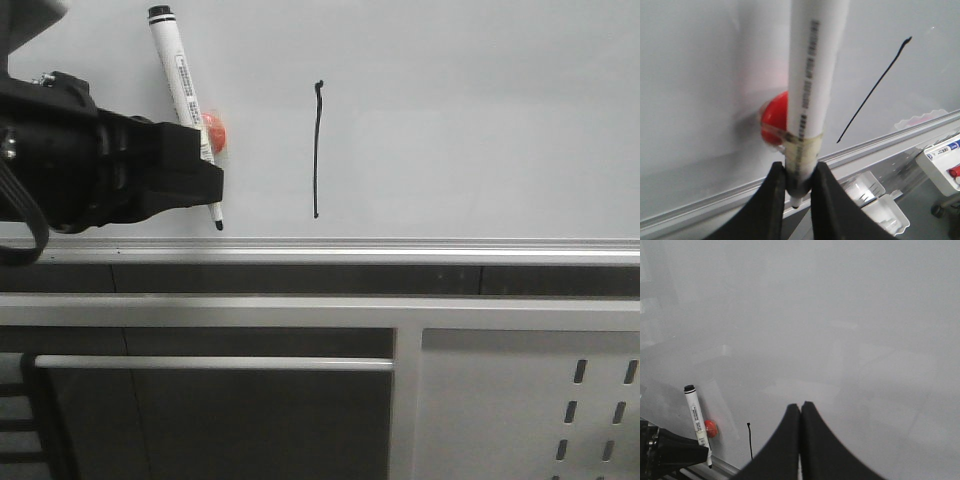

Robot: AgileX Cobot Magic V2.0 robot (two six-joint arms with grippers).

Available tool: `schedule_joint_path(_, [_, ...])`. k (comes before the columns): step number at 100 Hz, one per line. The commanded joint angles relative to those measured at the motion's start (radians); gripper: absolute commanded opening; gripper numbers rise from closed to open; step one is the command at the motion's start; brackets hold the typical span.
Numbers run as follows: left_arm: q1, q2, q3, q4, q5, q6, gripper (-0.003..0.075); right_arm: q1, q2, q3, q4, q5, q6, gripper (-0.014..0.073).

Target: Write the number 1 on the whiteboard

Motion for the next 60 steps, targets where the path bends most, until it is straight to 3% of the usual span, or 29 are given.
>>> schedule_joint_path(1, [0.004,-0.055,-0.029,-0.004,-0.024,-0.015,-0.0018,-0.004,0.0,-0.028,-0.015,0.04,-0.011,-0.0073])
schedule_joint_path(19, [0.004,-0.075,-0.031,-0.002,-0.007,0.0,-0.0018,-0.004,0.0,-0.028,-0.015,0.044,-0.011,-0.0073])
schedule_joint_path(41, [0.004,-0.075,-0.035,-0.006,-0.057,0.119,-0.0018,-0.004,0.0,-0.028,-0.015,0.074,-0.006,-0.0073])
schedule_joint_path(60, [0.054,-0.073,-0.035,-0.012,-0.071,0.133,-0.0018,-0.004,0.0,-0.028,-0.015,0.081,0.008,-0.0073])
